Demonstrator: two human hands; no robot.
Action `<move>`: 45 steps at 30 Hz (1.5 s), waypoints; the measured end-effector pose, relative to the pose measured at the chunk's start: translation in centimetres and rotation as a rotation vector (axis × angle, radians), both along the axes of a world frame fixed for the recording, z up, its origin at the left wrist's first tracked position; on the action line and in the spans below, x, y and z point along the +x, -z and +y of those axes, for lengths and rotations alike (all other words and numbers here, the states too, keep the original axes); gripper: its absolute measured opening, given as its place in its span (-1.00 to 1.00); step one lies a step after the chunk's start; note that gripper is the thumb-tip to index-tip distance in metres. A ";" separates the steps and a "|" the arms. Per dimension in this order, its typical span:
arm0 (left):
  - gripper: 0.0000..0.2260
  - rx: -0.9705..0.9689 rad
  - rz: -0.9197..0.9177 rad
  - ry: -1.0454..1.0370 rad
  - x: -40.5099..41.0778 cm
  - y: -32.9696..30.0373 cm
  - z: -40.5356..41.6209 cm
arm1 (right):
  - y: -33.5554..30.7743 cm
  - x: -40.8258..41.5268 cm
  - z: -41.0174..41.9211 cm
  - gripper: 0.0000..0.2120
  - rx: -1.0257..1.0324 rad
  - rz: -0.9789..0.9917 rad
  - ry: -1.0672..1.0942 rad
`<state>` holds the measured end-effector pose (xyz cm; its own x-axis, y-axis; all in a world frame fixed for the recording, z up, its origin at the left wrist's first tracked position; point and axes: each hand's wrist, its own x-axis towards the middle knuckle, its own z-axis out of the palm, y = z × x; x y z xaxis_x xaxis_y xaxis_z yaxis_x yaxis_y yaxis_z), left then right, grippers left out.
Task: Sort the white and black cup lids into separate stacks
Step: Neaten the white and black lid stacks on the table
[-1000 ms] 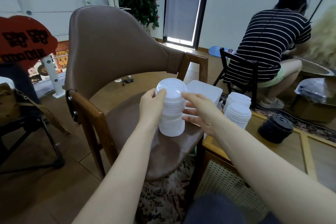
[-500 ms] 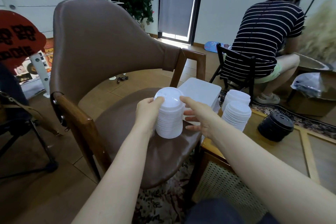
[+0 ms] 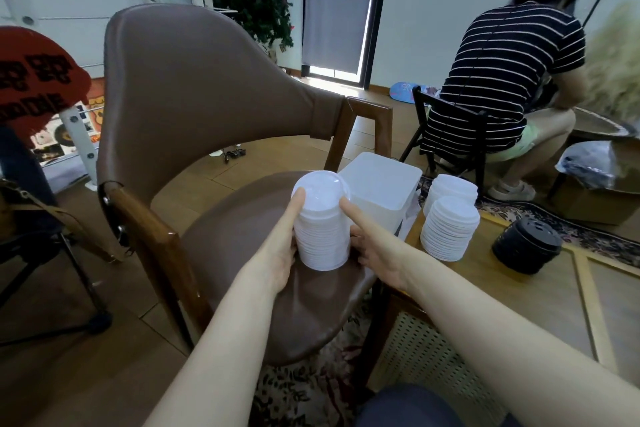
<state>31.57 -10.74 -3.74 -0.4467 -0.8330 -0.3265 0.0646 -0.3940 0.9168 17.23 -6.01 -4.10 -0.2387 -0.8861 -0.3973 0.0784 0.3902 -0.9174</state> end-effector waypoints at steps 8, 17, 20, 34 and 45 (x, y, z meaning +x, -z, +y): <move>-0.63 0.014 -0.025 -0.042 -0.2 0.6 2.4 | 0.4 -0.5 2.1 0.08 0.001 -0.080 -0.036; -0.26 -0.104 0.018 -0.016 -3.2 -0.4 6.9 | -0.7 -2.7 7.9 -0.18 -0.135 -0.169 0.013; 0.13 -0.166 0.042 0.038 -6.3 -0.9 9.3 | -1.7 -5.2 11.4 -0.35 -0.243 -0.139 0.107; -0.14 -0.212 0.219 0.363 -22.3 -3.7 20.2 | -5.5 -17.9 26.0 -0.36 -0.270 0.019 0.546; -0.15 -0.313 0.428 0.610 -30.5 -9.4 27.8 | -11.7 -23.1 35.7 -0.49 -0.373 0.252 0.795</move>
